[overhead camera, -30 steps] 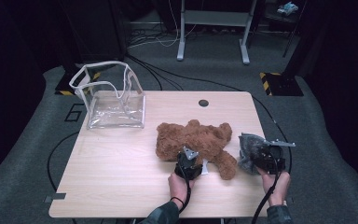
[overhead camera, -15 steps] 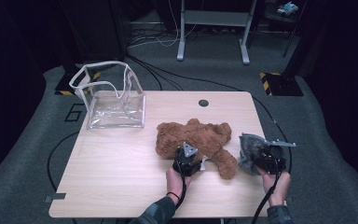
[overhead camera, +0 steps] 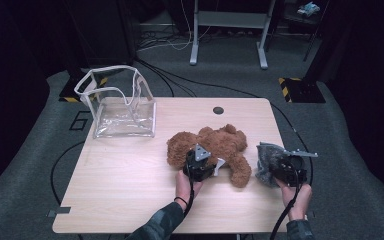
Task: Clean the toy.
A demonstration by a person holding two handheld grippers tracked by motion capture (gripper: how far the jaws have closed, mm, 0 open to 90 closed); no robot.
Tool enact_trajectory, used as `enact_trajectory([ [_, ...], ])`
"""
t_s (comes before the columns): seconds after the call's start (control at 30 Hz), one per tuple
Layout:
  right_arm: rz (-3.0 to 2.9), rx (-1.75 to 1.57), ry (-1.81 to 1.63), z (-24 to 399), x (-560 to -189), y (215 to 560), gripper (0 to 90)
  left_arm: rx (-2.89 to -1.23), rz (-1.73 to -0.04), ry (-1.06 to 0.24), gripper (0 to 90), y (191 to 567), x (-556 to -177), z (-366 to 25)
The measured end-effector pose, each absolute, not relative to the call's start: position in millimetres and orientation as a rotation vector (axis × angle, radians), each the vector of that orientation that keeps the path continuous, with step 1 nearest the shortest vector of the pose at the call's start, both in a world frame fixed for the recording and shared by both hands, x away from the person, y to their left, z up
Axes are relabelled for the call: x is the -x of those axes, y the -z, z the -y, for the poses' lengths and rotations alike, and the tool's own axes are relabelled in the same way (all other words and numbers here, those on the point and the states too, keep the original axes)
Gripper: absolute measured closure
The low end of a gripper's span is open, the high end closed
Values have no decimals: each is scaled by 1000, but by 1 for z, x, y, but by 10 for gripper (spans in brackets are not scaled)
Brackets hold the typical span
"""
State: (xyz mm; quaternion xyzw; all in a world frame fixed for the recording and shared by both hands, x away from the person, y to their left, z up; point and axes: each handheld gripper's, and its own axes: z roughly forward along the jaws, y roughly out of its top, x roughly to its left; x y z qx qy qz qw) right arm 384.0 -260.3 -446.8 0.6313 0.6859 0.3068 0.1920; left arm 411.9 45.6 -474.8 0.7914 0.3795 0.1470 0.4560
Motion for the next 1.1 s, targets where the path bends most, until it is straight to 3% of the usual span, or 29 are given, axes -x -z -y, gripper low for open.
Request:
enact_trajectory([
  [1.1,-1905,-1756,-865,263,-386,437,716,-1788,-784,-249,764,404,-401,-54],
])
